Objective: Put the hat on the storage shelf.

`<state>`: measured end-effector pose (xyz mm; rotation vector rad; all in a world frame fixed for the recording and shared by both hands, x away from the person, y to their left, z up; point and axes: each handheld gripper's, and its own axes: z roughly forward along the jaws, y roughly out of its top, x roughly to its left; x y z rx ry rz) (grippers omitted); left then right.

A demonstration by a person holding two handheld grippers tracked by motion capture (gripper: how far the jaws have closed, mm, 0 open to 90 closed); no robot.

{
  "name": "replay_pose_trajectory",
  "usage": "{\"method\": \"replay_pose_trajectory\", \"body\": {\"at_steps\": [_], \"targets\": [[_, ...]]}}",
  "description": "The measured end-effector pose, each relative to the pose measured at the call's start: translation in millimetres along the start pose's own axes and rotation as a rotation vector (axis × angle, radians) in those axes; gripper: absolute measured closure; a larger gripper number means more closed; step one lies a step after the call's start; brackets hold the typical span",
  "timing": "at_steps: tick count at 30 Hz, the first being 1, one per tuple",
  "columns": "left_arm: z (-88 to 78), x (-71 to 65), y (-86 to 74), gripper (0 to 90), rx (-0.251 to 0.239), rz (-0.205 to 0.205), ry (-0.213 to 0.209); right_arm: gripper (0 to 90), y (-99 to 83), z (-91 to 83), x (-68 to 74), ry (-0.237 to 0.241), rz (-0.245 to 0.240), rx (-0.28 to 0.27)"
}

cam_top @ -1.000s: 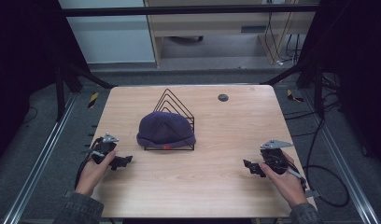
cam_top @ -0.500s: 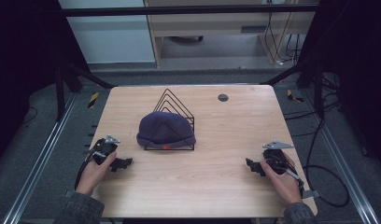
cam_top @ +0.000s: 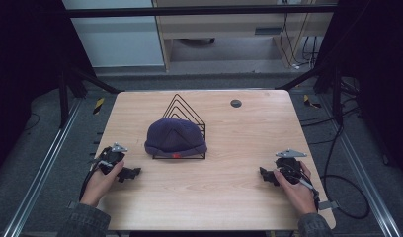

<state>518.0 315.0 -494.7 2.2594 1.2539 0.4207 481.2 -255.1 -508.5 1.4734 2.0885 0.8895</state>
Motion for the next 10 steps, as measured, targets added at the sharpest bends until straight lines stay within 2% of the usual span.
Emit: {"method": "replay_pose_trajectory", "body": {"at_steps": [5, 10], "targets": [[0.1, 0.0, -0.3, 0.0, -0.003, 0.000, -0.001, 6.2, -5.2, 0.7, 4.3, -0.021, -0.011, -0.032], [0.3, -0.3, -0.1, 0.0, -0.005, 0.002, -0.002, 6.2, -5.9, -0.5, 5.3, -0.017, -0.005, -0.031]]}}
